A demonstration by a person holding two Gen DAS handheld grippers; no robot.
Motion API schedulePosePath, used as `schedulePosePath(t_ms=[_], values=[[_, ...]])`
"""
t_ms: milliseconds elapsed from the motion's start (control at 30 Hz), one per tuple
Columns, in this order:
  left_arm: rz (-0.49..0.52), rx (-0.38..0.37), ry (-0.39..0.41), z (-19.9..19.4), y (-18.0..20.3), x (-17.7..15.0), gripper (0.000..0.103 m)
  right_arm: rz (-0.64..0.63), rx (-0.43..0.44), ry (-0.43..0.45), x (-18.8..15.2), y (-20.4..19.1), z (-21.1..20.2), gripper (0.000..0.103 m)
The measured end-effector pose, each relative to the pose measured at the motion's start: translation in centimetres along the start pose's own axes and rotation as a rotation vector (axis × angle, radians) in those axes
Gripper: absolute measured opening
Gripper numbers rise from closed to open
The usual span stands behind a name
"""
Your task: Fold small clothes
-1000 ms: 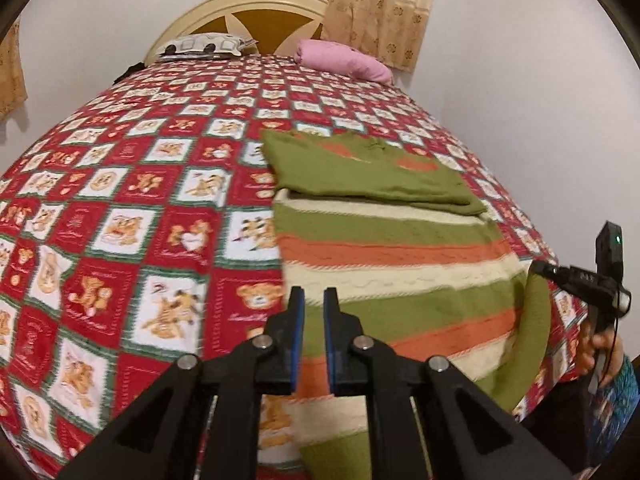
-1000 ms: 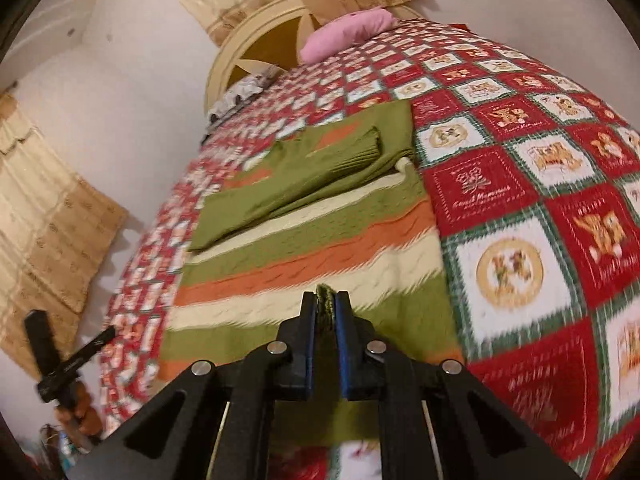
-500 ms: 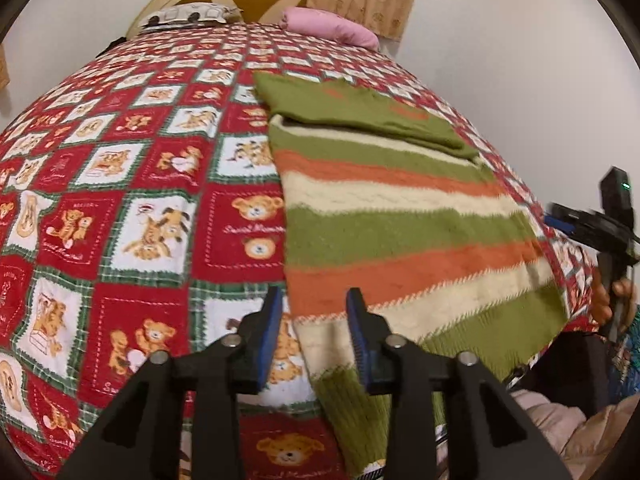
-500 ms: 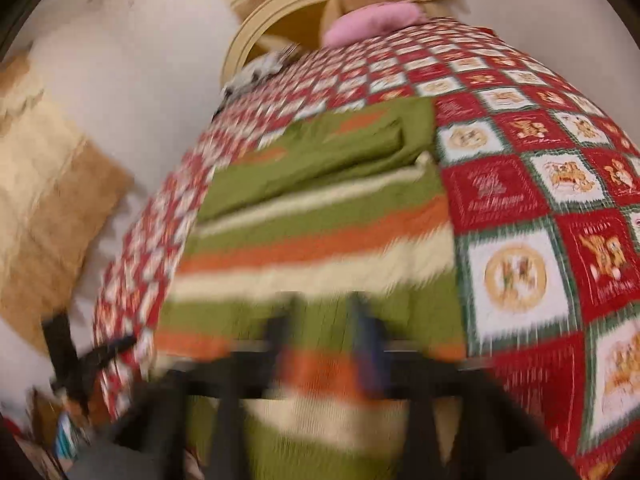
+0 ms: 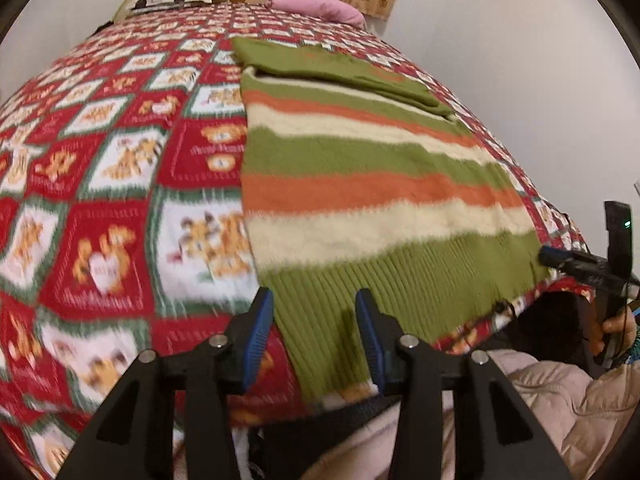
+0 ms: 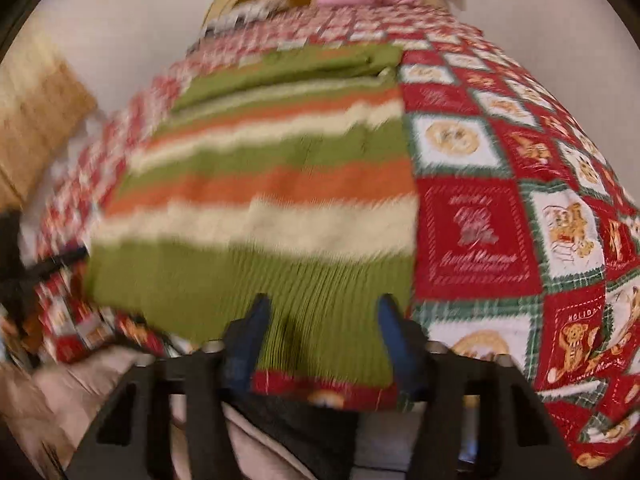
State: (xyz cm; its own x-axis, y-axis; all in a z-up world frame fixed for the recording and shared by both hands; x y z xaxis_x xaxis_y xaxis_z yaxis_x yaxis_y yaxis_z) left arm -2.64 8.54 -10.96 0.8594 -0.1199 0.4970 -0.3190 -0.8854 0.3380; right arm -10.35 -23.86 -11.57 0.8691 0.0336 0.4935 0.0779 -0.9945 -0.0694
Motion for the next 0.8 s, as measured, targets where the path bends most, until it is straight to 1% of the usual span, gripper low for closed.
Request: schedulePosePath(t_ms=[33, 100, 167, 200, 233, 267, 300, 333, 367, 400, 467, 500, 633, 700, 800], values=[[0.001, -0.007, -0.008, 0.0, 0.2, -0.5, 0.044, -0.018, 0.015, -0.025, -0.3, -0.7, 0.5, 0.033], [0.01, -0.013, -0.018, 0.1, 0.7, -1.2, 0.044, -0.068, -0.004, -0.019, -0.7, -1.4, 0.6, 0.033], [0.006, -0.022, -0.027, 0.3, 0.9, -1.7, 0.044, -0.058, 0.021, -0.018, -0.7, -1.3, 0.6, 0.03], [-0.005, -0.034, -0.035, 0.5, 1.0, -1.9, 0.044, -0.038, 0.046, -0.018, -0.7, -1.0, 0.7, 0.015], [-0.016, -0.044, -0.038, 0.6, 1.1, -2.0, 0.044, 0.0, 0.086, -0.022, -0.9, -0.5, 0.8, 0.004], [-0.02, -0.046, -0.035, 0.7, 1.2, -2.1, 0.044, 0.023, 0.101, -0.015, -0.9, -0.1, 0.8, 0.004], [-0.015, -0.038, -0.034, 0.7, 1.3, -2.1, 0.041, 0.034, 0.111, -0.011, -1.1, -0.2, 0.6, 0.004], [-0.004, -0.023, -0.031, 0.7, 1.4, -2.2, 0.03, 0.051, 0.123, -0.008, -1.2, -0.3, 0.6, 0.004], [0.006, -0.007, -0.029, 0.7, 1.4, -2.1, 0.024, 0.083, 0.158, 0.004, -1.2, 0.1, 0.4, 0.004], [0.007, -0.005, -0.031, 0.6, 1.3, -2.1, 0.014, 0.107, 0.191, 0.015, -1.3, 0.1, 0.1, 0.004], [-0.013, -0.022, -0.032, 0.6, 0.9, -1.9, 0.013, 0.172, 0.295, 0.057, -0.8, 0.4, -0.4, 0.004], [-0.026, -0.023, -0.027, 0.5, 0.7, -1.7, 0.013, 0.186, 0.329, 0.079, -0.2, 0.5, -0.7, 0.004], [-0.039, -0.006, 0.007, 0.4, 0.4, -0.6, 0.01, 0.202, 0.404, 0.136, 2.2, 0.4, -1.2, 0.004], [-0.032, 0.003, 0.023, 0.2, 0.3, 0.0, 0.01, 0.208, 0.42, 0.165, 3.8, 0.6, -0.9, 0.004], [-0.037, 0.025, 0.056, -0.4, -0.3, 1.3, 0.01, 0.21, 0.398, 0.192, 6.3, 1.3, 0.1, 0.004]])
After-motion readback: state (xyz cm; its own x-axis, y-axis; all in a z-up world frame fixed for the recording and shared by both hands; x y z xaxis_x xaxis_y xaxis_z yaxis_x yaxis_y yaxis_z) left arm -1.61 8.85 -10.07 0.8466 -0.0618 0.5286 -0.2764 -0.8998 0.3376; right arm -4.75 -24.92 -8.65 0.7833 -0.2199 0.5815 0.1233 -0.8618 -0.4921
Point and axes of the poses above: each gripper's, at about its wrist camera, not at the fingertips, and z roughly the way its jaws point, y to its right, x to its top, the point moved 3 cm from there along z, roughly the way its jaws point, and after that the axes turned 7 degrees about -z, right-handed, at the moved point
